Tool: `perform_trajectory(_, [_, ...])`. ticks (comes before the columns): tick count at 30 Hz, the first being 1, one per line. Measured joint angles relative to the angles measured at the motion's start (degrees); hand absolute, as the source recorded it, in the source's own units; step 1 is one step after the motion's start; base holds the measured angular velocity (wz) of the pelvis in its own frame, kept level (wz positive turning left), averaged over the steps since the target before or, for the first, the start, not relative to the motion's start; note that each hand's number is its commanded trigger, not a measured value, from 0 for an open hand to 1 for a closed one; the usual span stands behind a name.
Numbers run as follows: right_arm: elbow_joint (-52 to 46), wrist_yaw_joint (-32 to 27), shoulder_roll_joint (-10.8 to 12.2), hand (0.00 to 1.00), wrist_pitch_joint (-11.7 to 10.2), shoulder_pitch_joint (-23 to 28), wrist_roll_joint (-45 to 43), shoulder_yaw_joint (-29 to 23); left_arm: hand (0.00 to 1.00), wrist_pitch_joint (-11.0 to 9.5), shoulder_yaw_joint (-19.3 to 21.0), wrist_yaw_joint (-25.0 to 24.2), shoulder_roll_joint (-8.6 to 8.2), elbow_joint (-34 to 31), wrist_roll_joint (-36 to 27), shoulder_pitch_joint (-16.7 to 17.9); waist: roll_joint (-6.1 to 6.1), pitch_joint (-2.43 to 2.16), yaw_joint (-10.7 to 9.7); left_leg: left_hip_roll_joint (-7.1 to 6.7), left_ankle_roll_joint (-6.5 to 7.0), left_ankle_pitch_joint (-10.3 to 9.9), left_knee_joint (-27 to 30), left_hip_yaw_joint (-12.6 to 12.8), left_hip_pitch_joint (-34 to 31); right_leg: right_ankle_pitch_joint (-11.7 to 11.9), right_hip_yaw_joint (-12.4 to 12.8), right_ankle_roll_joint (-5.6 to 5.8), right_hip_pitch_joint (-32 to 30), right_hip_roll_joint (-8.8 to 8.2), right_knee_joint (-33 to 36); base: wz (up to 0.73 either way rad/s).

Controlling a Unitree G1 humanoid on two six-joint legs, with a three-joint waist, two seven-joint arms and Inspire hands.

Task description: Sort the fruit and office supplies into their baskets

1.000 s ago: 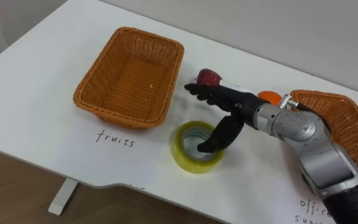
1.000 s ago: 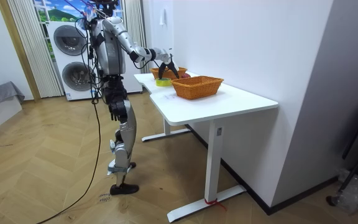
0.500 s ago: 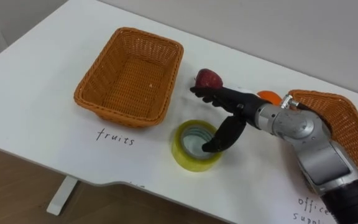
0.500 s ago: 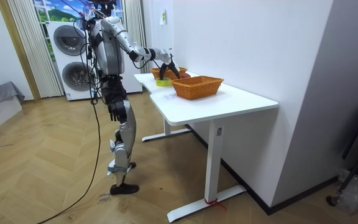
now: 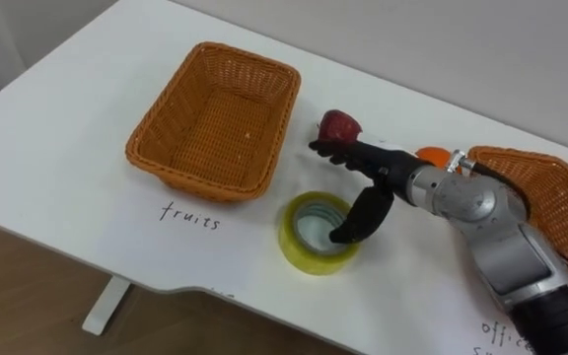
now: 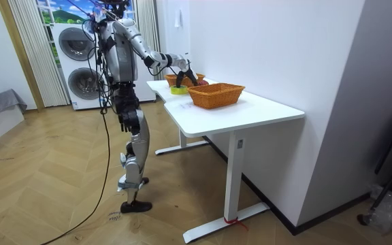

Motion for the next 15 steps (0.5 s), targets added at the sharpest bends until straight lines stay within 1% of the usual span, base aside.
perform_trajectory(1, [0.31,0.00,0.31,0.00,0.00,0.00,-0.05,0.00,0.00,0.00,0.00,0.00,-0.02,0.00,0.00,0.00,0.00,0.00,0.00,0.00,0.00,0.00,0.00,-0.04,-0.03,0.00,-0.01,0.00,0.00,0.00,0.00,0.05])
perform_trajectory(3, [0.87,0.07,1.39,0.00,0.73,0.00,-0.06,0.01,0.00,0.00,0.00,0.00,-0.10,0.00,-0.02,-0.02,0.00,0.00,-0.01,-0.02,0.00,0.00,0.08,-0.40,-0.36,0.00,-0.03,0.00,-0.09,0.02,-0.02,0.08])
perform_trajectory(5, [0.87,0.24,1.74,0.00,0.75,0.00,-0.01,0.01,0.00,0.00,0.00,0.14,-0.29,-0.01,-0.04,-0.21,0.13,0.09,0.05,-0.02,0.00,0.00,0.10,-0.50,-0.40,0.00,-0.01,0.00,-0.10,0.02,-0.03,0.03])
perform_trajectory(6, [0.87,0.29,2.04,0.07,0.75,0.00,0.02,0.01,0.00,0.00,0.01,0.27,-0.38,-0.01,-0.07,-0.19,0.22,0.15,0.22,-0.02,0.00,0.00,0.10,-0.50,-0.41,0.00,-0.02,0.00,-0.09,0.03,-0.04,0.00])
perform_trajectory(7, [0.87,0.33,2.20,0.29,0.75,0.00,0.01,0.01,0.00,0.00,0.01,0.27,-0.39,0.00,-0.06,-0.18,0.24,0.17,0.22,-0.02,-0.01,0.00,0.10,-0.49,-0.41,0.00,-0.02,0.00,-0.10,0.03,-0.05,0.00])
perform_trajectory(8, [0.87,0.41,2.45,0.85,0.75,0.00,-0.19,0.01,0.00,0.00,0.05,0.27,-0.42,0.00,-0.05,-0.11,0.25,0.17,0.23,-0.02,-0.01,0.00,0.10,-0.50,-0.40,0.00,0.00,0.00,-0.10,0.03,-0.05,0.00])
perform_trajectory(9, [0.89,0.41,2.51,1.00,0.75,0.00,-0.35,0.01,0.00,0.00,0.05,0.27,-0.44,0.00,-0.05,-0.13,0.25,0.17,0.29,-0.02,-0.01,0.01,0.11,-0.50,-0.39,0.00,0.00,0.00,-0.10,0.03,-0.05,0.00])
perform_trajectory(15, [0.88,-0.65,2.46,1.00,0.74,-0.84,-0.56,-0.05,0.00,0.00,0.06,0.27,-0.50,-0.01,-0.05,-0.15,0.23,0.16,0.48,-0.03,-0.01,0.01,0.23,-0.50,-0.42,0.00,-0.02,0.00,-0.04,0.03,-0.05,0.00])
